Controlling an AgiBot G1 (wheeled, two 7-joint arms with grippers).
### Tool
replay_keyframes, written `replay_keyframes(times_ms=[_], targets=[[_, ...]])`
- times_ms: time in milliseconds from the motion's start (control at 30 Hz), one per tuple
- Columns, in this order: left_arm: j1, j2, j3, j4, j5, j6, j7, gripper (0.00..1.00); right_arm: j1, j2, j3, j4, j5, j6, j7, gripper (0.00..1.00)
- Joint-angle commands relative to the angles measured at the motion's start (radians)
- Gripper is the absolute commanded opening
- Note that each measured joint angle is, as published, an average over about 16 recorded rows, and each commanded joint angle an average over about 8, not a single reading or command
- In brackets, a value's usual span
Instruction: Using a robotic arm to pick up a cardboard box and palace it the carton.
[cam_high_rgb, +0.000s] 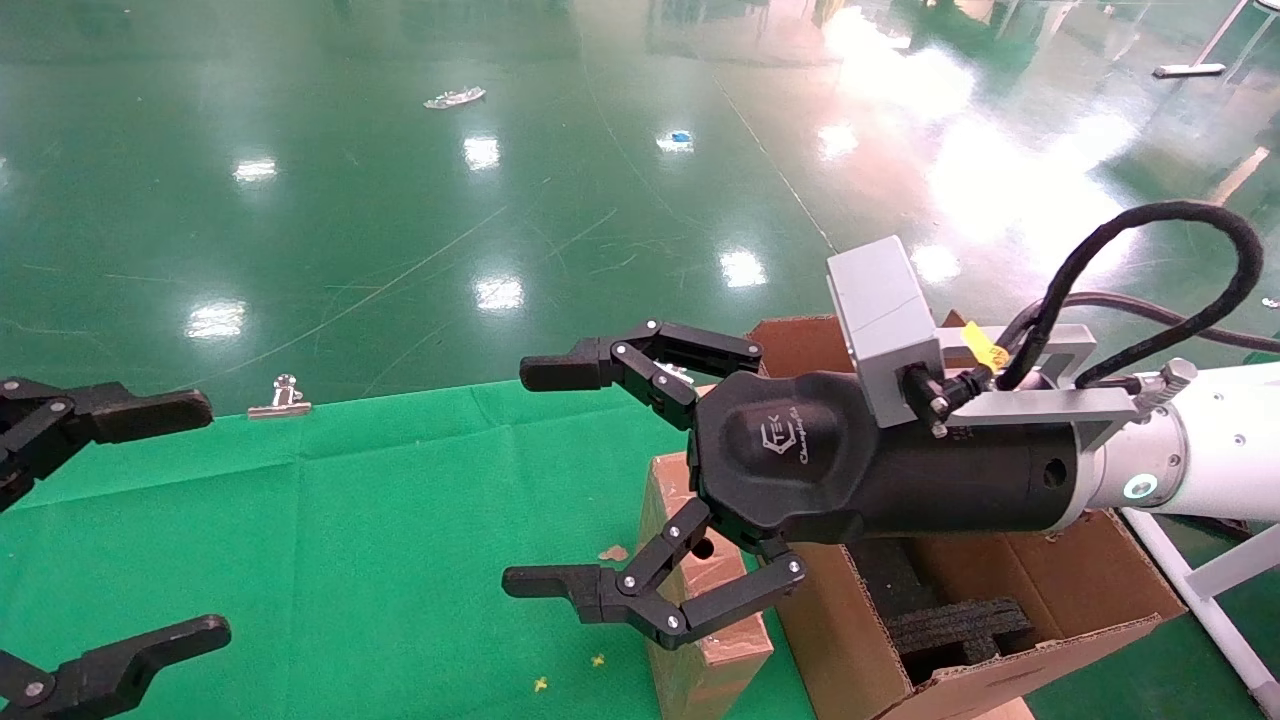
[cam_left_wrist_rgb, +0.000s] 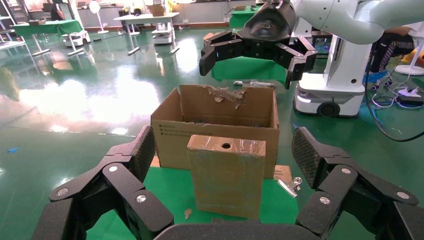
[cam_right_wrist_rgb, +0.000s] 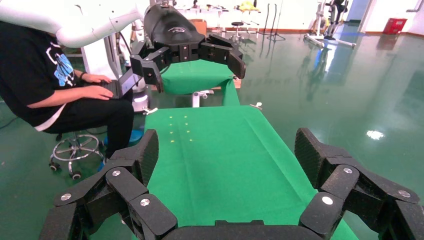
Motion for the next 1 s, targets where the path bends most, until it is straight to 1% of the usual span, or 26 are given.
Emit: replay_keyframes(times_ms=[33, 567, 700, 867, 1000], targets=[[0.000, 0.000, 0.000, 0.000, 0.000, 0.000, 0.000, 1.00, 0.000, 0.000, 0.000, 0.000, 0.000, 0.000, 0.000, 1.00], [0.000, 0.000, 0.000, 0.000, 0.000, 0.000, 0.000, 1.00, 0.000, 0.000, 0.000, 0.000, -0.001, 0.000, 0.000, 1.00], [0.000, 0.000, 0.000, 0.000, 0.000, 0.000, 0.000, 1.00, 0.001, -0.001, -0.009, 0.006, -0.016, 0.004, 0.009, 1.00], [0.000, 0.000, 0.001, 0.001, 0.000, 0.000, 0.000, 1.00, 0.021, -0.012, -0.056, 0.036, -0.093, 0.013, 0.049, 1.00], [-0.001, 0.000, 0.001, 0.001, 0.000, 0.000, 0.001, 1.00, 0.080, -0.039, -0.127, 0.059, -0.219, 0.008, 0.106, 1.00]])
